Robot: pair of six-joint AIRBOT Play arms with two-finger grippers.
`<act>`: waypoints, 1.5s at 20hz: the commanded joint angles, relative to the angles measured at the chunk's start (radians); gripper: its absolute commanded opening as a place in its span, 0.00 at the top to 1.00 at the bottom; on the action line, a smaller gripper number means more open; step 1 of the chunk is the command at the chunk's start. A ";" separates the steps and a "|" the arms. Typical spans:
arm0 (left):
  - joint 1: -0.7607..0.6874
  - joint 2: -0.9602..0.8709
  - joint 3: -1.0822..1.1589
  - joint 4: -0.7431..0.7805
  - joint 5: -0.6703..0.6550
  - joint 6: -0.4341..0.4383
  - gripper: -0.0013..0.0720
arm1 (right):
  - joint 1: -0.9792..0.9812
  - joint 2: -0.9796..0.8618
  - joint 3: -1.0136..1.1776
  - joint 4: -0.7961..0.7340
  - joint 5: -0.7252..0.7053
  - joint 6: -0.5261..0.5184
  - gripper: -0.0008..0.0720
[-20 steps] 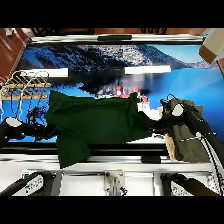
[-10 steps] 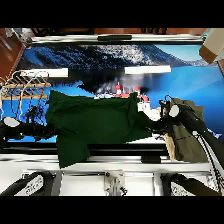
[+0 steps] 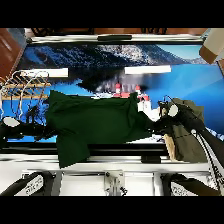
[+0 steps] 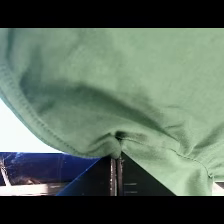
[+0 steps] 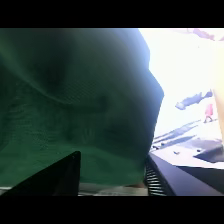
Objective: Fold the shirts.
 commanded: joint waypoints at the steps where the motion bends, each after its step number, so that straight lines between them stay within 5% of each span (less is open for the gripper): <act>1: 0.000 0.001 0.034 0.000 -0.006 0.000 0.94 | 0.002 -0.037 -0.001 0.036 -0.041 0.011 0.79; 2: 0.000 0.001 0.065 0.001 -0.018 0.001 0.94 | 0.001 -0.030 0.004 0.051 -0.058 0.016 0.89; 9: 0.001 0.095 0.734 -0.001 -0.180 0.121 0.94 | 0.001 0.323 0.397 0.025 -0.140 -0.242 0.90; 13: 0.001 0.177 1.358 0.006 -0.042 0.119 0.94 | 0.002 0.582 0.712 -0.009 -0.414 -0.212 0.90; 16: 0.001 0.235 1.614 0.013 0.070 0.119 0.94 | 0.002 0.700 0.822 -0.002 -0.439 -0.162 0.90; 19: 0.001 0.336 1.589 0.137 0.057 0.116 0.94 | 0.002 0.781 0.825 -0.024 -0.392 -0.146 0.90; 23: 0.001 0.418 1.474 0.275 -0.095 -0.031 0.94 | 0.002 0.790 0.825 -0.106 -0.183 -0.076 0.90; 30: 0.001 0.354 1.289 0.275 -0.306 0.052 0.94 | 0.002 0.613 0.819 -0.222 0.275 -0.049 0.89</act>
